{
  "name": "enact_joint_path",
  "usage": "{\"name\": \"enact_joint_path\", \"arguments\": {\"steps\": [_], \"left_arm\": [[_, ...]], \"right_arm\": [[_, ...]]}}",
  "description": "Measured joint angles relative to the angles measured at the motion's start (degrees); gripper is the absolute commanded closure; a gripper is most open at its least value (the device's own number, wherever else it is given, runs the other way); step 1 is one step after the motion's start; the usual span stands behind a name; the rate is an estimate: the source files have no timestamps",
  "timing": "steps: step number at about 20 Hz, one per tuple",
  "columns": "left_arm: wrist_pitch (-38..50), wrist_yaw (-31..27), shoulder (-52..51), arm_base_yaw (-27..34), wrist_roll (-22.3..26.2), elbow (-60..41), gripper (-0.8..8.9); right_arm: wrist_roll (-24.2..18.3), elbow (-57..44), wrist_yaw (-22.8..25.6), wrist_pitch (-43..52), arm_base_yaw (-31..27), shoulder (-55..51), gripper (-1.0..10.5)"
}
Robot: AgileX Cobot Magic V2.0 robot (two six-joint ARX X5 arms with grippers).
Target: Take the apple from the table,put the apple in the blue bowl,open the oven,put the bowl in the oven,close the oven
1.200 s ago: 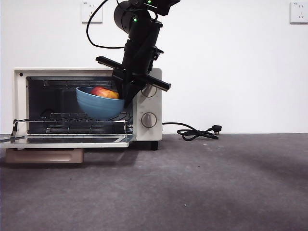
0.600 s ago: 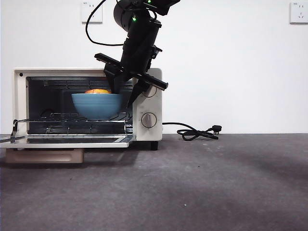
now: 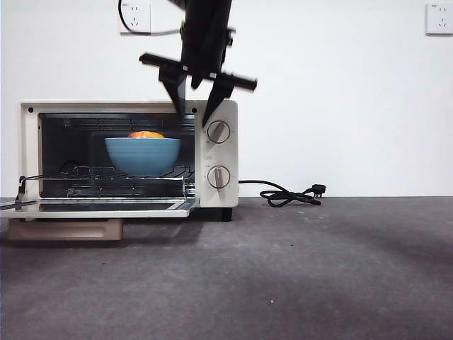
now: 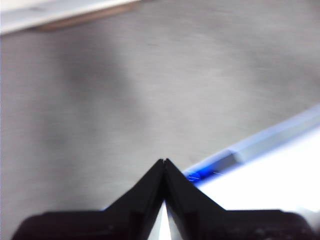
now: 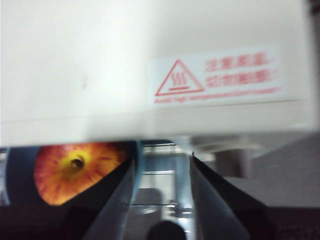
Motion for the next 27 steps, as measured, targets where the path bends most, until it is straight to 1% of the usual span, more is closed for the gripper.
{"name": "enact_joint_path", "arguments": {"steps": [1, 3, 5, 6, 9, 11, 12, 14, 16, 18, 19, 20, 22, 23, 26, 27], "left_arm": [[0.3, -3.4, 0.0, 0.0, 0.0, 0.0, 8.19], [1.4, -9.3, 0.8, 0.0, 0.0, 0.0, 8.2], [2.2, -11.6, 2.7, 0.7, 0.5, 0.0, 8.2], [3.1, -11.8, 4.1, 1.7, 0.9, 0.0, 8.2], [6.0, -11.8, 8.4, 5.6, 2.5, 0.0, 8.21], [8.0, -11.2, 11.1, 9.8, 4.2, 0.0, 8.21], [8.9, -9.6, 12.5, 12.7, 5.2, 0.0, 8.22], [10.4, -3.9, 15.3, 18.5, 6.3, 0.0, 8.22], [12.1, 2.5, 17.7, 24.3, 6.7, 0.0, 8.22], [15.0, 8.5, 19.9, 29.7, 7.1, 0.0, 8.22], [15.8, 11.1, 21.3, 31.8, 7.2, 0.0, 8.22], [16.2, 13.1, 22.7, 33.6, 7.3, 0.0, 8.22], [16.9, 14.2, 25.5, 36.1, 7.4, 0.0, 8.22], [17.7, 14.2, 26.7, 36.9, 7.4, 0.0, 8.21], [20.0, 14.2, 31.6, 38.6, 7.4, 0.0, 8.22], [20.4, 14.2, 33.7, 38.7, 7.3, 0.0, 8.22]], "right_arm": [[-2.4, 2.5, 3.7, -2.4, 0.8, 0.0, 7.6], [-8.8, 7.8, 11.4, -7.1, 2.6, 0.0, 7.6], [-15.2, 12.8, 17.5, -10.4, 4.5, 0.0, 7.6], [-17.7, 15.3, 18.3, -11.4, 5.0, 0.0, 7.6], [-23.1, 21.9, 18.3, -11.5, 5.6, 0.0, 7.6], [-28.2, 24.6, 18.9, -11.5, 5.5, -0.2, 7.6], [-30.9, 24.7, 19.7, -11.5, 5.3, -0.3, 7.9], [-33.4, 24.5, 20.5, -11.5, 5.2, -0.6, 9.1], [-35.1, 24.1, 20.3, -11.6, 5.3, -3.0, 9.3], [-36.0, 24.0, 19.7, -11.6, 5.4, -7.6, 9.5], [-36.6, 24.2, 18.1, -11.6, 5.4, -10.2, 9.5], [-37.1, 24.3, 15.5, -11.6, 5.4, -12.6, 9.5], [-38.1, 24.6, 10.5, -11.6, 5.4, -16.4, 9.5], [-38.3, 24.6, 9.4, -11.6, 5.4, -17.6, 9.5], [-38.9, 24.2, 8.5, -11.6, 5.4, -21.6, 9.5], [-39.4, 22.7, 8.3, -11.6, 5.4, -23.9, 9.5]]}}
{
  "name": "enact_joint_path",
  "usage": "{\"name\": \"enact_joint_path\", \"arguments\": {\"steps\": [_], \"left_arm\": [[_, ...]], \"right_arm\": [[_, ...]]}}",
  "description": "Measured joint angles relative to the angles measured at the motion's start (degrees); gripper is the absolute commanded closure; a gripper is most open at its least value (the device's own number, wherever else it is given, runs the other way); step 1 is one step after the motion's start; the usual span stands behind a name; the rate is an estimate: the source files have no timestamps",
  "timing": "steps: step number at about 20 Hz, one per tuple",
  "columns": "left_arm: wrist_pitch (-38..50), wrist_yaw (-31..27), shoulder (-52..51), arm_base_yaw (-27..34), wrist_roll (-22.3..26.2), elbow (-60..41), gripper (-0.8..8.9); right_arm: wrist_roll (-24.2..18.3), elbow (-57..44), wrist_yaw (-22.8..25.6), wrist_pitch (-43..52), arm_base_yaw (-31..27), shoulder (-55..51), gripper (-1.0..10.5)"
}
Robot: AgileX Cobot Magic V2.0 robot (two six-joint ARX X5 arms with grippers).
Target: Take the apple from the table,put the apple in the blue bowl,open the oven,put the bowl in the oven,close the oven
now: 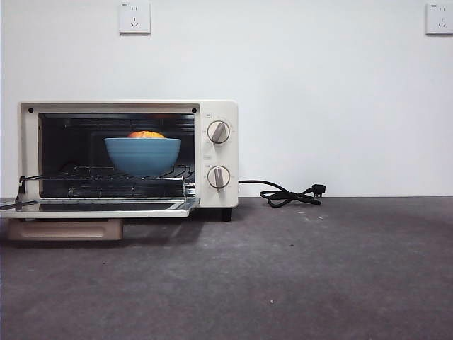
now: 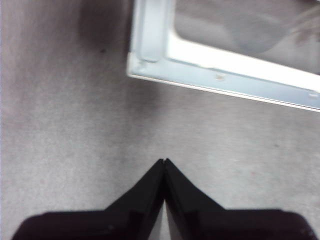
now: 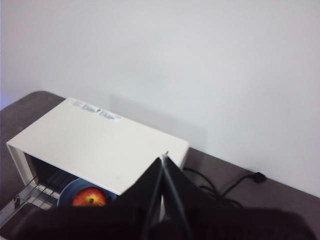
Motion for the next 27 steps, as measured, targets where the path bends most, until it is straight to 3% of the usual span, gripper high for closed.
{"name": "enact_joint_path", "arguments": {"steps": [5, 10, 14, 20, 27], "left_arm": [[4.2, 0.0, 11.5, 0.0, -0.9, 0.0, 8.21], [8.4, -0.4, 15.1, 2.3, -3.4, 0.0, 8.22], [11.3, 4.6, 17.2, 4.7, -4.6, 0.0, 8.22], [15.1, 8.8, 17.5, 5.6, -8.4, 0.0, 8.22], [16.0, 11.6, 20.2, 5.6, -9.3, 0.0, 8.22]], "right_arm": [[-1.3, -20.1, 0.0, 0.0, 0.0, -13.6, 9.5], [-3.6, -43.1, 0.0, 0.0, -0.3, -26.8, 9.5], [-3.2, -58.2, 0.0, 0.0, -3.7, -42.7, 9.5], [1.5, -76.8, -2.8, 0.0, -3.8, -65.4, 9.5], [13.2, -86.8, -7.5, 0.0, -3.8, -86.1, 9.5]]}}
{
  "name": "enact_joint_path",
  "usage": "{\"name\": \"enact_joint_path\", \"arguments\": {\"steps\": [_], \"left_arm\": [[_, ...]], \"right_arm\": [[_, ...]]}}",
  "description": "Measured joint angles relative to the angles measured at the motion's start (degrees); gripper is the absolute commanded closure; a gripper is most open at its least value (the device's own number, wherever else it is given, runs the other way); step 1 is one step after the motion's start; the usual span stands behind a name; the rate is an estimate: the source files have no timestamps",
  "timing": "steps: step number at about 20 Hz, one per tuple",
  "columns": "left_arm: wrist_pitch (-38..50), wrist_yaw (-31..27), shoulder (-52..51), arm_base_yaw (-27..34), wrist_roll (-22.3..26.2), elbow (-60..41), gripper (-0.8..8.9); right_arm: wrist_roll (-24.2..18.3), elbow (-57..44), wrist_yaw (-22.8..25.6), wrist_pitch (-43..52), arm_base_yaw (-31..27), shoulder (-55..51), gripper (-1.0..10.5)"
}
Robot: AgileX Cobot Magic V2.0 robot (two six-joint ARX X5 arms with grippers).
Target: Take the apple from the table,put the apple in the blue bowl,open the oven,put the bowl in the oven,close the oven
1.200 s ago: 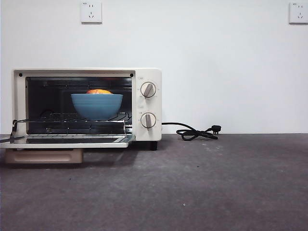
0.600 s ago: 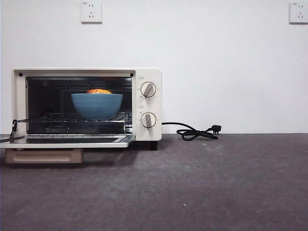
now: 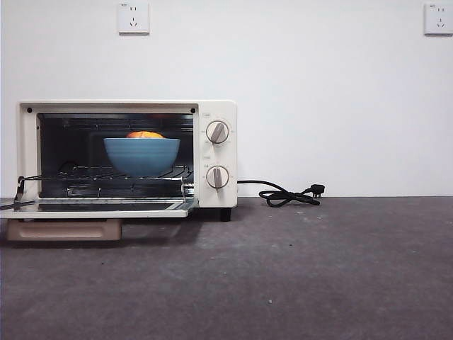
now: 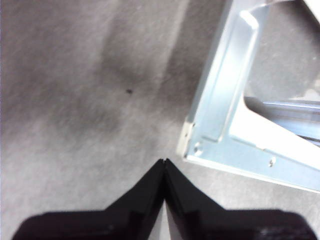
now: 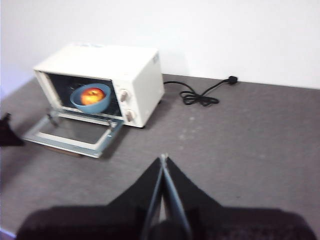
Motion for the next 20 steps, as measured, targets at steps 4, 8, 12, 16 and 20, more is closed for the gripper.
{"name": "enact_joint_path", "arguments": {"steps": [4, 8, 12, 16, 20], "left_arm": [[2.1, 0.4, 0.0, 0.0, -1.5, 0.0, 8.22], [3.6, 1.0, 0.4, 0.1, -2.5, 0.0, 8.21], [3.8, 2.4, 0.6, 0.3, -2.6, 0.0, 8.22], [5.0, 6.9, 1.0, 0.8, -2.7, 0.0, 8.21], [10.3, 14.3, 1.0, 0.9, -5.8, 0.0, 8.21]], "right_arm": [[3.5, -1.2, -0.7, 0.0, 0.0, -2.2, 9.5], [4.7, -3.8, -0.7, 0.0, 0.0, -2.2, 9.5], [5.2, -7.1, -1.1, 0.0, 0.0, -2.2, 9.5], [5.6, -8.7, -1.4, 0.0, 0.0, -2.1, 9.5], [5.6, -8.7, -1.4, 0.0, 0.0, -2.1, 9.5]]}}
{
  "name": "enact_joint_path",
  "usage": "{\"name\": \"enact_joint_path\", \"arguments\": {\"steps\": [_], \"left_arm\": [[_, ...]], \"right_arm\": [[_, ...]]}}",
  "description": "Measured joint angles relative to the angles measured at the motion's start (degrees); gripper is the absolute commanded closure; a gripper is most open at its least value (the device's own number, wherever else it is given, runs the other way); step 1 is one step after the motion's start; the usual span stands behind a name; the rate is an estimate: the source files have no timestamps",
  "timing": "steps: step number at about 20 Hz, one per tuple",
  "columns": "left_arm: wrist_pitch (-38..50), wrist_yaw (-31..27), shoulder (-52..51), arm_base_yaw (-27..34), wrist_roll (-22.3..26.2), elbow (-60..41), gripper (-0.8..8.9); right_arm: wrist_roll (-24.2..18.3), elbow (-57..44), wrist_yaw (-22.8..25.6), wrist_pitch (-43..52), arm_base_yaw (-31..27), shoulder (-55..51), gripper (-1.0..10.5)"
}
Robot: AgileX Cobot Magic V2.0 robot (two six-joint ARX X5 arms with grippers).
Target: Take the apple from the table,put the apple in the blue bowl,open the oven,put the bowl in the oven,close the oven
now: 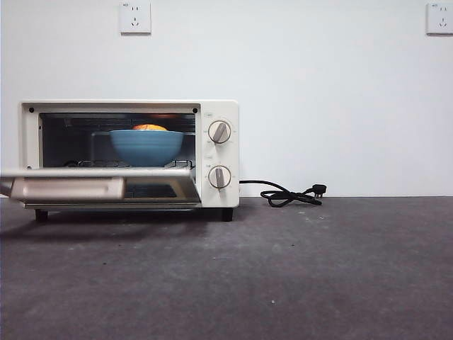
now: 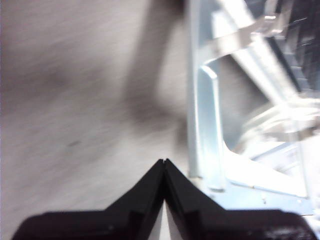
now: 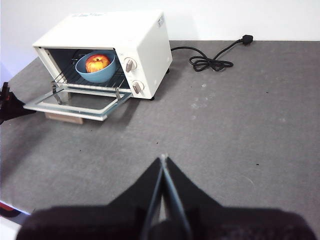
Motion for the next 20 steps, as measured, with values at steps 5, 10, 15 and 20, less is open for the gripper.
{"name": "enact_joint_path", "arguments": {"steps": [5, 10, 15, 20], "left_arm": [[1.3, 4.2, 0.0, -0.5, -3.5, 3.2, 8.21], [1.3, 4.8, 0.0, -1.6, -5.9, 10.5, 8.21], [1.5, 5.1, 0.0, -3.6, -7.4, 18.0, 8.21], [1.7, 6.4, 0.0, -5.6, -7.4, 21.5, 8.21]], "right_arm": [[0.0, 0.0, 0.0, 0.0, 0.0, 0.0, 9.5], [0.2, 0.0, 1.3, 0.0, 0.0, 0.0, 9.5], [0.2, 0.0, 2.0, 0.0, 0.0, 0.0, 9.5], [0.2, 0.0, 2.3, 0.0, 0.0, 0.0, 9.5]]}}
